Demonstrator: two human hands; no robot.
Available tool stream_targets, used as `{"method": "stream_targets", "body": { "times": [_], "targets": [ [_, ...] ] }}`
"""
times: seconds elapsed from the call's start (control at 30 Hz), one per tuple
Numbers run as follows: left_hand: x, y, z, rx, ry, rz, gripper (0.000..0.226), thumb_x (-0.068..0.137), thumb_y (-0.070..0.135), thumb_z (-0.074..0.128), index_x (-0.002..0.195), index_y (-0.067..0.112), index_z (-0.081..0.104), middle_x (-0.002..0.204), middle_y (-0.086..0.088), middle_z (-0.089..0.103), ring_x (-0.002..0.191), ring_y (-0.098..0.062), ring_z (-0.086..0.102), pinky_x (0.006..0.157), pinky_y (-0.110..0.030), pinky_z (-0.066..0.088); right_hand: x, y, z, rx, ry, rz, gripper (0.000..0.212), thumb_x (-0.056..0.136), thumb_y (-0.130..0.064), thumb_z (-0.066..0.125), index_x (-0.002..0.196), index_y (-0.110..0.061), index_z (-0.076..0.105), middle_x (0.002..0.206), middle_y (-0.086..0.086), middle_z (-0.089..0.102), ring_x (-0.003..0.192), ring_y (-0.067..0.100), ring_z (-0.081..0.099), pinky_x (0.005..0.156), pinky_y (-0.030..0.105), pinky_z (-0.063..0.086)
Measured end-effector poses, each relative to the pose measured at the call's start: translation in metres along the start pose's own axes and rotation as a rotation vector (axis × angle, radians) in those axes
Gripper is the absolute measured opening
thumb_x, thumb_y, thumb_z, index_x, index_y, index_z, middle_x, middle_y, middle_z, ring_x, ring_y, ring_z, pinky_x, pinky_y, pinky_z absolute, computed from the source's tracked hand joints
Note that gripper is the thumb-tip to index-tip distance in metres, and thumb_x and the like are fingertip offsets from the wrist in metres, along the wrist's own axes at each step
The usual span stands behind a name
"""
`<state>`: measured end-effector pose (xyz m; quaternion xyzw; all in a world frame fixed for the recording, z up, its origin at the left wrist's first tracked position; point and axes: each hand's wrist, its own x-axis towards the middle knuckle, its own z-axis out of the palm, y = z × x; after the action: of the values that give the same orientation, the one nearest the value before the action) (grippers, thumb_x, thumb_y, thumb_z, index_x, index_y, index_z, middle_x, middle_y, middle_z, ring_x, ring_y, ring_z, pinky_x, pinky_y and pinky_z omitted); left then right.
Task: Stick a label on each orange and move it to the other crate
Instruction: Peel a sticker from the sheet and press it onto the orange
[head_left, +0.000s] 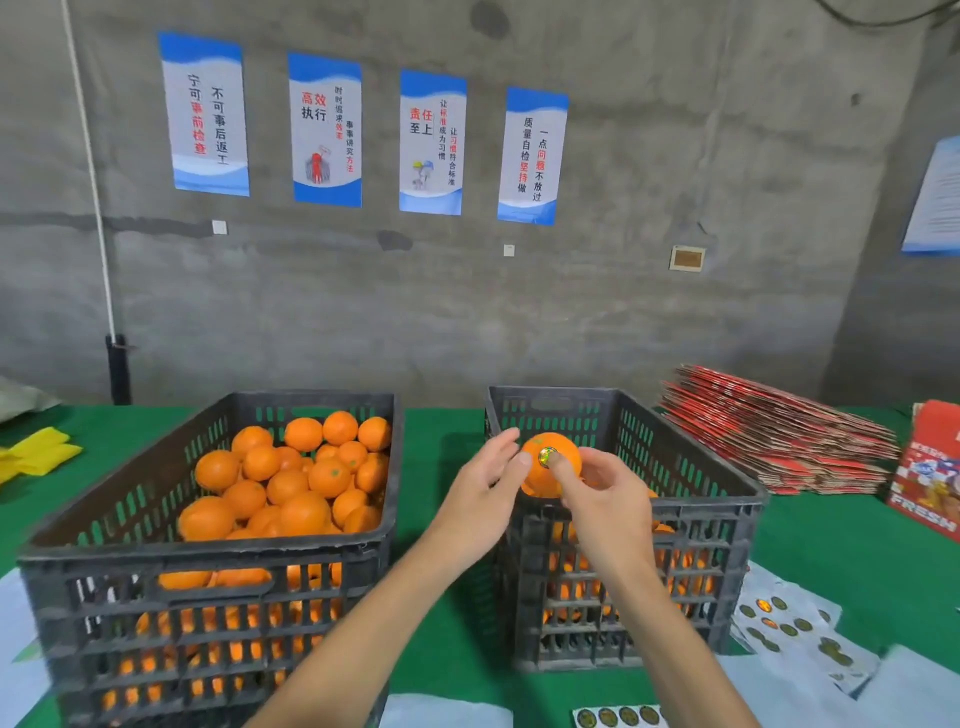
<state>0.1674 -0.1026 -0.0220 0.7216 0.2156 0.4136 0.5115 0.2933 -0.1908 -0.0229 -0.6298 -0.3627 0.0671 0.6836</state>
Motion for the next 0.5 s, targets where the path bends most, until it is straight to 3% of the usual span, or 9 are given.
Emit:
{"method": "stream_targets", "body": {
  "times": [0.1,0.2,0.3,0.4,0.5],
  "targets": [
    [0.01,-0.004,-0.035,0.195,0.038,-0.033,0.054,0.098,0.043,0.064,0.147,0.029,0.049,0.147,0.01,0.053,0.13,-0.01,0.056,0.111,-0.037,0.046,0.022,0.007,-0.013,-0.315,0.07,-0.071,0.052,0.087,-0.056,0.071,0.127,-0.022,0.065,0.089,-0.023,0.064,0.09,0.008,0.063,0.081,0.032,0.049],
    [0.019,-0.015,-0.085,0.352,0.178,-0.061,0.043,0.099,0.033,0.066,0.139,0.02,0.056,0.14,-0.001,0.06,0.127,-0.02,0.059,0.104,-0.04,0.05,0.037,0.021,-0.018,-0.558,0.043,-0.097,0.053,0.095,-0.045,0.066,0.14,-0.016,0.057,0.113,-0.002,0.07,0.11,0.023,0.063,0.092,0.039,0.049],
    [0.03,-0.026,-0.139,0.652,0.247,-0.107,0.044,0.1,0.029,0.066,0.14,0.014,0.056,0.141,-0.008,0.06,0.129,-0.027,0.057,0.107,-0.04,0.046,0.044,0.029,-0.014,-0.632,0.011,-0.118,0.043,0.102,-0.03,0.057,0.142,-0.013,0.056,0.131,0.006,0.067,0.124,0.027,0.059,0.1,0.042,0.05],
    [0.038,-0.036,-0.184,0.886,0.118,-0.321,0.057,0.097,0.03,0.069,0.149,0.019,0.048,0.146,-0.012,0.056,0.128,-0.029,0.056,0.105,-0.039,0.047,0.043,0.026,0.003,-0.576,-0.014,-0.171,0.037,0.103,-0.023,0.056,0.138,-0.012,0.06,0.131,0.006,0.067,0.122,0.024,0.061,0.099,0.039,0.05],
    [0.044,-0.048,-0.203,1.024,-0.188,-0.629,0.08,0.093,0.043,0.073,0.159,0.029,0.031,0.166,-0.008,0.03,0.146,-0.032,0.04,0.114,-0.042,0.039,0.032,0.014,0.031,-0.523,-0.05,-0.326,0.032,0.101,-0.019,0.058,0.131,-0.012,0.065,0.125,0.004,0.069,0.118,0.023,0.061,0.096,0.032,0.044]
  ]
}}
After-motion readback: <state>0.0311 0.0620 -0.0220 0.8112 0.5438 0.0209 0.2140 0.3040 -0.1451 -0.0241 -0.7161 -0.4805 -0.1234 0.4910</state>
